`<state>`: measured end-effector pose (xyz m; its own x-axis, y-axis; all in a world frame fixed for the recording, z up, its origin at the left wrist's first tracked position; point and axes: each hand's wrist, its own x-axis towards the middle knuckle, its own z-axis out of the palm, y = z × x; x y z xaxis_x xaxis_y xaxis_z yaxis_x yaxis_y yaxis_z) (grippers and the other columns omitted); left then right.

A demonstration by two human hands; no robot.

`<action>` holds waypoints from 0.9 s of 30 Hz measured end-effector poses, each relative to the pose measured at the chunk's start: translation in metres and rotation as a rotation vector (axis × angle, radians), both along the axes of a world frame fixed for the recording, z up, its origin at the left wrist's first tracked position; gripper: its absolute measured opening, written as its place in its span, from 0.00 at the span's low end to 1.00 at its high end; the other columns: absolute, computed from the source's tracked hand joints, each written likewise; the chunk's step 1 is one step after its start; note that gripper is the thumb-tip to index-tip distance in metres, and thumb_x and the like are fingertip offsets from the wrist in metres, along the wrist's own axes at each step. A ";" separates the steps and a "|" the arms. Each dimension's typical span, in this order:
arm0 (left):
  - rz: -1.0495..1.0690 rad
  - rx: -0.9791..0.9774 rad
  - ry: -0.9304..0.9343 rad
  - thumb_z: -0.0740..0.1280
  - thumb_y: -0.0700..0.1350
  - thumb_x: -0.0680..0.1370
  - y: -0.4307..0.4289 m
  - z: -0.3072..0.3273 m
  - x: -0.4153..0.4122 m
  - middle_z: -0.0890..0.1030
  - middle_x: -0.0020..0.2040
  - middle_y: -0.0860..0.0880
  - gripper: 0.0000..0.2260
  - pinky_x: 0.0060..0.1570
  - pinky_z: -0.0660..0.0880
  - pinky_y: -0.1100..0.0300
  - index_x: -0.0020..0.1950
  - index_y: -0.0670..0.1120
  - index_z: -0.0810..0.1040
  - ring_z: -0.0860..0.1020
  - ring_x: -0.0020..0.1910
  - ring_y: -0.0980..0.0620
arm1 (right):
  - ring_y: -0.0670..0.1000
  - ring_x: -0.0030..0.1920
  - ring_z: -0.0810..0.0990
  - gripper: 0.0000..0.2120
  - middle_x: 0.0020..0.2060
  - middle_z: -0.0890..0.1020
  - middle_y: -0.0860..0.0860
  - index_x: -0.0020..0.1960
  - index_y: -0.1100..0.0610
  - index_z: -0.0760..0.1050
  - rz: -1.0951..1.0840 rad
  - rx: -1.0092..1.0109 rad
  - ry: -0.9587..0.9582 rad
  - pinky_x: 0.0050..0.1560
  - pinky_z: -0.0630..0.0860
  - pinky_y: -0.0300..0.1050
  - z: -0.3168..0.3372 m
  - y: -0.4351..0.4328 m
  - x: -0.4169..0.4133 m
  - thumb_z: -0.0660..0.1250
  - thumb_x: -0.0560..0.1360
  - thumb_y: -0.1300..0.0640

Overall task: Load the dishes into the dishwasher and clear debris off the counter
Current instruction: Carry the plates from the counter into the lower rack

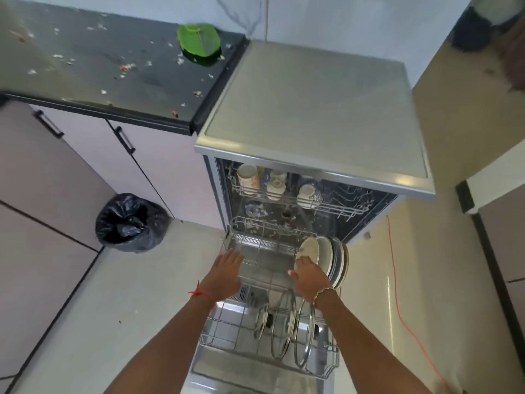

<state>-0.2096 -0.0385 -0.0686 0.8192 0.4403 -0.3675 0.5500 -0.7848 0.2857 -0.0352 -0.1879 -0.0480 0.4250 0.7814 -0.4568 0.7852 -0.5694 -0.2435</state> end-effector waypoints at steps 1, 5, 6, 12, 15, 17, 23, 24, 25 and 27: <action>0.015 0.010 -0.005 0.60 0.46 0.79 -0.001 0.007 -0.003 0.51 0.77 0.47 0.29 0.73 0.43 0.53 0.76 0.43 0.51 0.46 0.76 0.48 | 0.56 0.67 0.66 0.21 0.67 0.66 0.59 0.68 0.64 0.63 0.023 -0.002 -0.007 0.67 0.65 0.48 0.006 0.000 -0.003 0.50 0.81 0.51; 0.058 0.046 -0.024 0.60 0.47 0.80 -0.002 0.040 -0.017 0.51 0.77 0.47 0.29 0.73 0.42 0.54 0.77 0.44 0.50 0.46 0.76 0.48 | 0.56 0.70 0.63 0.22 0.69 0.65 0.59 0.69 0.63 0.61 0.071 0.002 -0.017 0.69 0.62 0.48 0.032 0.006 -0.018 0.51 0.81 0.50; 0.065 0.069 -0.030 0.59 0.46 0.80 -0.001 0.048 -0.021 0.50 0.77 0.47 0.28 0.73 0.42 0.54 0.77 0.44 0.50 0.46 0.76 0.48 | 0.56 0.70 0.62 0.22 0.69 0.64 0.59 0.69 0.63 0.61 0.089 0.007 -0.024 0.70 0.62 0.48 0.039 0.010 -0.022 0.51 0.81 0.50; 0.115 0.169 -0.110 0.59 0.49 0.80 0.028 0.083 -0.056 0.54 0.77 0.47 0.27 0.74 0.44 0.54 0.76 0.44 0.54 0.47 0.76 0.49 | 0.55 0.75 0.52 0.24 0.74 0.57 0.59 0.73 0.63 0.55 0.205 0.076 -0.062 0.74 0.54 0.47 0.079 0.056 -0.052 0.50 0.82 0.51; 0.137 0.180 -0.125 0.58 0.49 0.80 0.050 0.094 -0.077 0.53 0.77 0.48 0.27 0.74 0.43 0.54 0.76 0.44 0.53 0.47 0.76 0.49 | 0.55 0.75 0.52 0.24 0.74 0.56 0.59 0.73 0.63 0.55 0.229 0.123 -0.067 0.74 0.54 0.48 0.092 0.084 -0.073 0.50 0.82 0.51; 0.157 0.203 -0.149 0.59 0.49 0.80 0.068 0.100 -0.093 0.53 0.77 0.48 0.26 0.74 0.44 0.54 0.76 0.44 0.54 0.47 0.76 0.49 | 0.55 0.75 0.52 0.25 0.74 0.56 0.59 0.73 0.63 0.54 0.264 0.140 -0.089 0.74 0.53 0.48 0.094 0.104 -0.090 0.49 0.82 0.50; 0.165 0.273 -0.190 0.58 0.49 0.80 0.140 0.112 -0.153 0.56 0.76 0.50 0.25 0.74 0.45 0.54 0.75 0.45 0.56 0.49 0.76 0.51 | 0.58 0.74 0.54 0.22 0.73 0.59 0.59 0.72 0.63 0.57 0.230 0.165 -0.127 0.73 0.56 0.50 0.099 0.175 -0.153 0.49 0.82 0.52; 0.156 0.290 -0.199 0.58 0.49 0.80 0.153 0.112 -0.161 0.57 0.75 0.50 0.25 0.74 0.45 0.54 0.75 0.45 0.56 0.49 0.76 0.51 | 0.59 0.73 0.57 0.22 0.72 0.61 0.59 0.71 0.63 0.58 0.203 0.185 -0.125 0.72 0.57 0.51 0.103 0.188 -0.163 0.50 0.81 0.53; 0.141 0.299 -0.211 0.59 0.49 0.80 0.170 0.113 -0.172 0.57 0.75 0.50 0.25 0.74 0.46 0.54 0.75 0.45 0.57 0.50 0.76 0.50 | 0.59 0.71 0.59 0.22 0.71 0.62 0.60 0.71 0.63 0.59 0.164 0.216 -0.112 0.71 0.59 0.52 0.106 0.205 -0.176 0.52 0.81 0.53; 0.122 0.290 -0.216 0.59 0.49 0.80 0.202 0.115 -0.194 0.57 0.75 0.50 0.25 0.74 0.45 0.54 0.75 0.45 0.57 0.50 0.76 0.50 | 0.59 0.70 0.61 0.22 0.70 0.63 0.59 0.71 0.63 0.59 0.106 0.242 -0.094 0.70 0.60 0.52 0.112 0.235 -0.201 0.53 0.81 0.52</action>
